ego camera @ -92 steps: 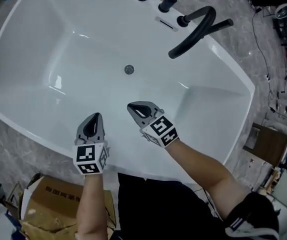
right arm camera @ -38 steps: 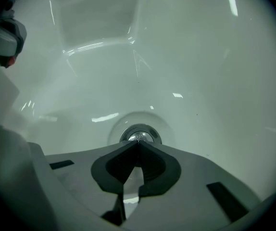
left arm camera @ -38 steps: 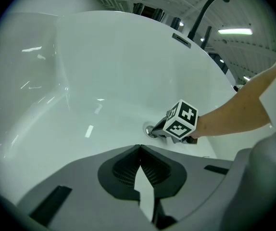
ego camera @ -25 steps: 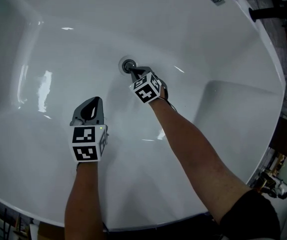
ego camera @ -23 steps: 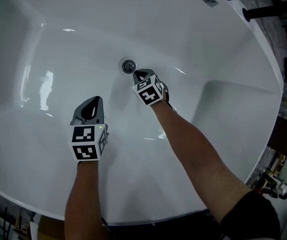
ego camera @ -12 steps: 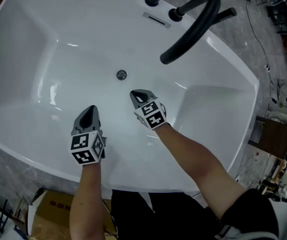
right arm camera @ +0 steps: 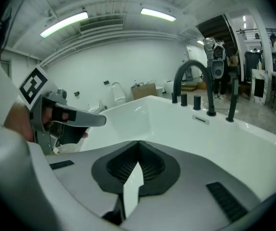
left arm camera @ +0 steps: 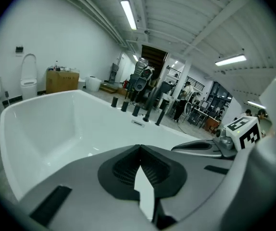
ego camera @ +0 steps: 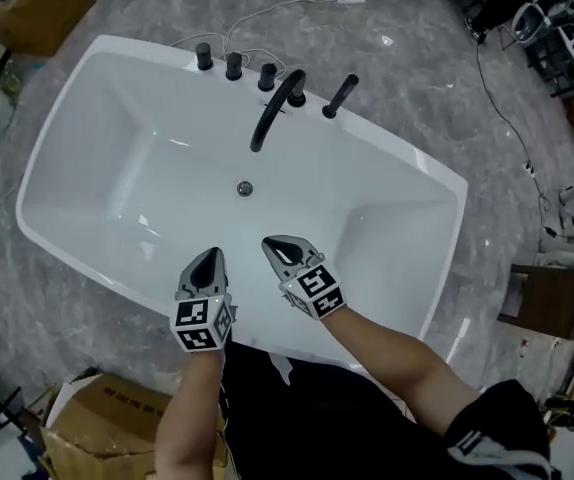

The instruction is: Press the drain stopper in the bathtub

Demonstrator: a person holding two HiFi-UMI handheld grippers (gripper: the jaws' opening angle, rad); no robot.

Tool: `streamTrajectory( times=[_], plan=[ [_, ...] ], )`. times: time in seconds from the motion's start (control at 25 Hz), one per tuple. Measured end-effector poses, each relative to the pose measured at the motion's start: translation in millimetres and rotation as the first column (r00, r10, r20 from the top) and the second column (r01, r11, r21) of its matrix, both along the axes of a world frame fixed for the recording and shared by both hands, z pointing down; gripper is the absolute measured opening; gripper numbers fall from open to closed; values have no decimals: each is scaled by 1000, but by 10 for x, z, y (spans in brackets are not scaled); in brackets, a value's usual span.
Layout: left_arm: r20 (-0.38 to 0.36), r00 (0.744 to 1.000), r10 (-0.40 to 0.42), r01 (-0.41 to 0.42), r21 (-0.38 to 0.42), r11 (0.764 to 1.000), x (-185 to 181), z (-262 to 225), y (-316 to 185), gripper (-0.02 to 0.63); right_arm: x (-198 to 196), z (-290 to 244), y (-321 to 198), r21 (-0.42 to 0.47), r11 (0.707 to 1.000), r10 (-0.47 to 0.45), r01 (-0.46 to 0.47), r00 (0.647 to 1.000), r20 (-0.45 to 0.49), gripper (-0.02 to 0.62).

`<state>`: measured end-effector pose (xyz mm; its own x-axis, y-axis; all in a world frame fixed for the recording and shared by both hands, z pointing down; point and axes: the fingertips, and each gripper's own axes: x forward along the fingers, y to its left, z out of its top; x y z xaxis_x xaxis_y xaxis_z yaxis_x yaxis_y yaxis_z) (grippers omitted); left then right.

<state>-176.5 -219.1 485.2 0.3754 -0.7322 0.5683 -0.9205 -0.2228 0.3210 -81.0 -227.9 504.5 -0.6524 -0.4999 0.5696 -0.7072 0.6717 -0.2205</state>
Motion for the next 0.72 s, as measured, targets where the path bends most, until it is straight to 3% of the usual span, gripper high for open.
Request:
streamTrajectory(
  times=[0.4, 0.72],
  plan=[
    [19, 997, -79, 77, 115, 990, 628, -1417, 1093, 9, 687, -1604, 1251, 137, 987, -98, 81, 988, 123, 12],
    [58, 992, -111, 97, 209, 973, 984, -2338, 1980, 9, 1148, -2533, 2028, 245, 962, -167, 120, 969, 182, 12]
  ],
)
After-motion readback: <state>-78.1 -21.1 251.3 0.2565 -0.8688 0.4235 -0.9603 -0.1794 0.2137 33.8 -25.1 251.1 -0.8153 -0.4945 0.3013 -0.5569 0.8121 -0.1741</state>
